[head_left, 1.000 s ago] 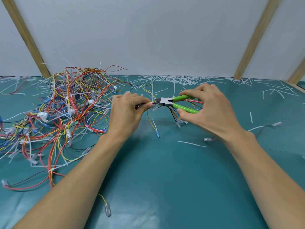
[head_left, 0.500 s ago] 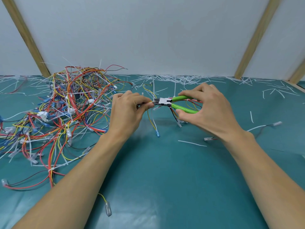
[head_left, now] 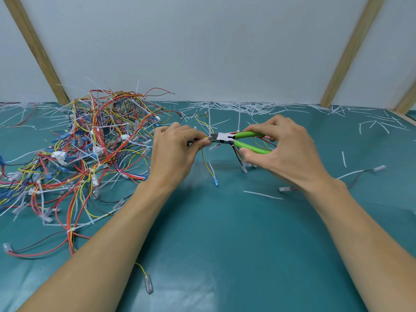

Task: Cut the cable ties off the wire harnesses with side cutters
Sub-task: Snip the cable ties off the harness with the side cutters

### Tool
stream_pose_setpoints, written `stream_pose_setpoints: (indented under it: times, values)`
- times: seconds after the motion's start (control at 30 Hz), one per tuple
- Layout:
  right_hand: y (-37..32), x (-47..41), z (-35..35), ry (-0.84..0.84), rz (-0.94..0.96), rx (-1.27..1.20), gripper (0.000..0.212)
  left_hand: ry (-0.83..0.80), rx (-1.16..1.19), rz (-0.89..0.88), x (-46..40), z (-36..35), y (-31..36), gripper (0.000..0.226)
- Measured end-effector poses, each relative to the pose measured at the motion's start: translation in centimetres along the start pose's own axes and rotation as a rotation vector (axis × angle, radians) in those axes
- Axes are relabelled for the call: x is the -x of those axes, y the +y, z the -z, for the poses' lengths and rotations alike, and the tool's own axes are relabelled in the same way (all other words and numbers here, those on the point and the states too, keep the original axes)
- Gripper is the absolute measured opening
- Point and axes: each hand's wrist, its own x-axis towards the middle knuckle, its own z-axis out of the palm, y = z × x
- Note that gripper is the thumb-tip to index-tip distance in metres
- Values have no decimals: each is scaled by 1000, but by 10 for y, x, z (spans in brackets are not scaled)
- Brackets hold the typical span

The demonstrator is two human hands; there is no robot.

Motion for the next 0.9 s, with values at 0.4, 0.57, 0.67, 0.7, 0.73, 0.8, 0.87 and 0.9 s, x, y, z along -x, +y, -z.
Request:
stream_pose_setpoints:
  times: [0.4, 0.57, 0.67, 0.7, 0.73, 0.8, 0.87, 0.9]
  values:
    - [-2, 0, -1, 1, -20, 1, 35, -3, -13, -5, 0, 1, 1, 14]
    - [-2, 0, 0, -11, -23, 3, 33, -12, -24, -2, 0, 0, 1, 15]
    - [-2, 0, 1, -19, -32, -16, 32, -13, -25, 1, 1, 0, 0, 15]
    - [-2, 0, 1, -24, -33, -22, 31, -15, -26, 2, 1, 0, 0, 15]
    - [-2, 0, 1, -28, -34, -25, 31, -18, -28, 3, 1, 0, 0, 16]
    - [-2, 0, 1, -36, -39, -15, 31, -21, -34, 2, 1, 0, 1, 16]
    - [-1, -1, 2, -43, -42, 0, 32, -19, -34, 4, 1, -1, 1, 16]
    - [-1, -1, 3, -45, -42, 6, 32, -17, -32, 6, 1, -1, 1, 16]
